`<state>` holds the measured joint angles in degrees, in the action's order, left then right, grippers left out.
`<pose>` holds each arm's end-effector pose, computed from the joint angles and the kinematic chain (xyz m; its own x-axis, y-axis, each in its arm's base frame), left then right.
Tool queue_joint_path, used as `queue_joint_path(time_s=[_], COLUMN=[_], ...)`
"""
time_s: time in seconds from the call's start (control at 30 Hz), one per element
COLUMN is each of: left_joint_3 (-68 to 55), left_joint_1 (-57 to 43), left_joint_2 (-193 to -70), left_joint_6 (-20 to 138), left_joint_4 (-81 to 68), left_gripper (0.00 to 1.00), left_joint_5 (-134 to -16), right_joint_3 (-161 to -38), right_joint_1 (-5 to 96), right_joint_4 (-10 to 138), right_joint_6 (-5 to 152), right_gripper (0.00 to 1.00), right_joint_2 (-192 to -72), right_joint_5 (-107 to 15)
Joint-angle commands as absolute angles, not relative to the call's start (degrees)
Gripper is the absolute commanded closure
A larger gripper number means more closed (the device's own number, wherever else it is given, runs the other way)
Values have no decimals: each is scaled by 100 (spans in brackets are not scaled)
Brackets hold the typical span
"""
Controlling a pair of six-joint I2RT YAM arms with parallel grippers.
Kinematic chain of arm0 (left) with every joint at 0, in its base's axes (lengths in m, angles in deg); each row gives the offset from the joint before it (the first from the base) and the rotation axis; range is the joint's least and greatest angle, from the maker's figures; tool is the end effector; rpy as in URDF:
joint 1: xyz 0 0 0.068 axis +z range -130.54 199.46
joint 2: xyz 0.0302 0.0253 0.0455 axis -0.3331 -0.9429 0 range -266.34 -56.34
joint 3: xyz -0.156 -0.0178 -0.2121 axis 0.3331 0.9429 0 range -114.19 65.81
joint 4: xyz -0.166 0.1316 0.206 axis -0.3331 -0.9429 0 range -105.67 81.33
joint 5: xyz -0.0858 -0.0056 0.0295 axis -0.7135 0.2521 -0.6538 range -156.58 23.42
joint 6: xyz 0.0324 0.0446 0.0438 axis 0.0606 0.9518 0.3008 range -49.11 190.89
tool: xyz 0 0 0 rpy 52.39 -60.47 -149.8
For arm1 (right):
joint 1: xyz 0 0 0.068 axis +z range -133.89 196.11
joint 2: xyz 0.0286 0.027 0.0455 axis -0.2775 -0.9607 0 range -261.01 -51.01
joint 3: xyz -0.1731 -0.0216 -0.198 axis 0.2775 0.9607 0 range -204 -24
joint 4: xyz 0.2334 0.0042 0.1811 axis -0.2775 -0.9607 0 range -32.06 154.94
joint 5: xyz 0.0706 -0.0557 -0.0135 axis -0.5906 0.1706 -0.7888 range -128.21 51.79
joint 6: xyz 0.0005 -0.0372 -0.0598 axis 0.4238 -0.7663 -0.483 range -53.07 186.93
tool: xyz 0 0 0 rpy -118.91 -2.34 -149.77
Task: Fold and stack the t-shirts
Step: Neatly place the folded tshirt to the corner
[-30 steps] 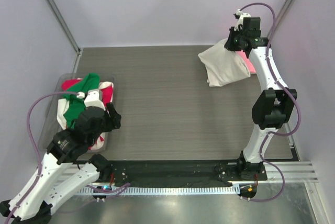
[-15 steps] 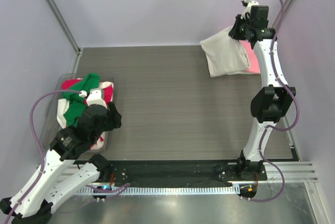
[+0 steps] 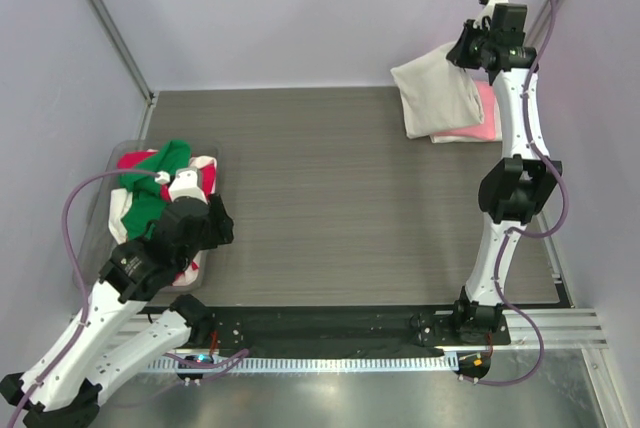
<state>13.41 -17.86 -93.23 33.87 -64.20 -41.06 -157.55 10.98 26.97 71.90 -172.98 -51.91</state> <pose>0.1483 -0.0817 0.3184 -0.5797 -0.2413 -0.7783 -0.0804 0.9674 -0.2401 0.5336 -0.0342 0.3871 -0.4519 0.1250 -0.8833 -0.0857 0.9795 0.1825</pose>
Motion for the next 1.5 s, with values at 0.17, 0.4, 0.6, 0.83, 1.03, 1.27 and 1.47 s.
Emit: queue_joint_path(time_s=[0.17,0.4,0.6,0.83,1.03,1.27,1.47], left_joint_3=[1273,1290,1264,1264,1220,1202,1202], left_joint_1=[-1746,-1746,-1746,-1746,-1746,-1746,-1746], left_joint_2=[-9493,-9387,-9493,-9625,-9748,-9695,-9441], left_joint_6=[3371,3371,3327,3265,3169,3116,3063], left_joint_4=[-6325,-6299,-6351,-6404,-6518,-6571,-6606], left_gripper=[42,44,45,46,47,47,47], left_joint_5=[-3968,-3942,-3854,-3749,-3581,-3476,-3388], right_joint_3=[-16391,-16647,-16743,-16963,-17034,-16567,-15717], right_joint_1=[847,592,398,196,91,90,310], right_joint_4=[2926,3136,3549,3945,4752,6424,6414], right_joint_6=[7308,7326,7457,7326,7221,7790,8002], right_gripper=[99,99,99,99,99,18,2], right_joint_2=[-17476,-17871,-18379,-18899,-19286,-19945,-18911], right_joint_5=[-5438,-5658,-5825,-5930,-5607,-3875,-2733])
